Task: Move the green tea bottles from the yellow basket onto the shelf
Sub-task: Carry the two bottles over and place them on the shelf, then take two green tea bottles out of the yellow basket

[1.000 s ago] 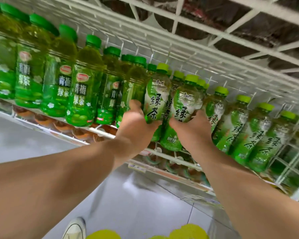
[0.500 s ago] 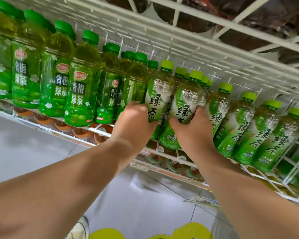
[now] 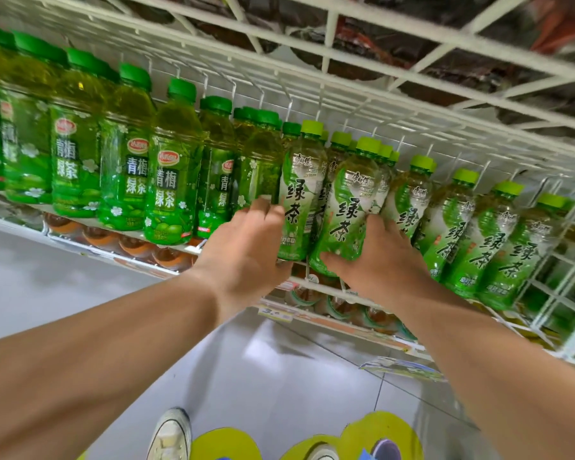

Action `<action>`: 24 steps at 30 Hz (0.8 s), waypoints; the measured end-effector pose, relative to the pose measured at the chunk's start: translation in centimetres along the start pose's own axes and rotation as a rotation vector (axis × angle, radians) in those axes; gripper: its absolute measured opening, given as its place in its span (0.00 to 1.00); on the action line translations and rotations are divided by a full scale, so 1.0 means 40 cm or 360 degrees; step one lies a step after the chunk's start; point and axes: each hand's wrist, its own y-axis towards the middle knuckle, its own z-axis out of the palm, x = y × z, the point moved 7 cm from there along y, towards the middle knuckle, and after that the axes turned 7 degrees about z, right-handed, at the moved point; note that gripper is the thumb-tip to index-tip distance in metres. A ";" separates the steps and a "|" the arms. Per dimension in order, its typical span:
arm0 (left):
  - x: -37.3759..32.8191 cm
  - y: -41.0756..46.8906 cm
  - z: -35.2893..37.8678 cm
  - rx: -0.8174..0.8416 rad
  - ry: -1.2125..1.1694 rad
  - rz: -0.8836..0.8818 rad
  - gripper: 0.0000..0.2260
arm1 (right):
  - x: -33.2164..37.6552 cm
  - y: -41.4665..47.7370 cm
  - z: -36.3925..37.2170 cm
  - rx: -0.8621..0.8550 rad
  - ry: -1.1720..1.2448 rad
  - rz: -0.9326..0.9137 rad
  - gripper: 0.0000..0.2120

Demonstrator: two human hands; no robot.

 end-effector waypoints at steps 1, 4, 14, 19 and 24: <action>-0.004 -0.014 -0.004 0.0005 0.0037 0.0063 0.31 | 0.004 -0.015 -0.004 -0.0015 -0.0084 -0.0029 0.46; -0.010 -0.064 -0.015 0.0070 0.0274 0.0157 0.33 | 0.015 -0.066 -0.012 -0.0060 -0.0254 -0.0127 0.49; -0.073 -0.264 -0.163 0.0404 0.0744 0.0276 0.43 | 0.031 -0.335 -0.121 -0.0034 -0.0221 -0.0245 0.49; -0.131 -0.336 -0.321 0.0323 0.0681 0.0415 0.42 | 0.037 -0.506 -0.261 -0.0158 -0.0158 -0.0239 0.48; -0.233 -0.412 -0.514 0.0208 0.0730 0.0597 0.42 | 0.019 -0.688 -0.421 -0.0340 -0.0161 -0.0060 0.50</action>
